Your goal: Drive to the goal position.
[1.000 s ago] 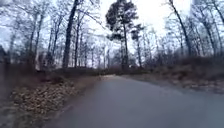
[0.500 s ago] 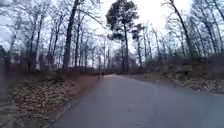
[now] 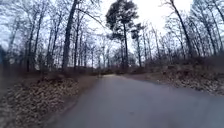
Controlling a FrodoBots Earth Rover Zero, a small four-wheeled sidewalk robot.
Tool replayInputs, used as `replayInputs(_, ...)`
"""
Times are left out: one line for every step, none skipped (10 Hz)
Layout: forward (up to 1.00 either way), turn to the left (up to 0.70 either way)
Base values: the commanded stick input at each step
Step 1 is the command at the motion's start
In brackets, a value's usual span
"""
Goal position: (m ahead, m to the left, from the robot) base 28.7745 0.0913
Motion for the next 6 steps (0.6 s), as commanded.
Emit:
replayInputs(1.0,0.0)
replayInputs(1.0,0.0)
replayInputs(1.0,0.0)
replayInputs(1.0,0.0)
replayInputs(1.0,0.0)
replayInputs(1.0,0.0)
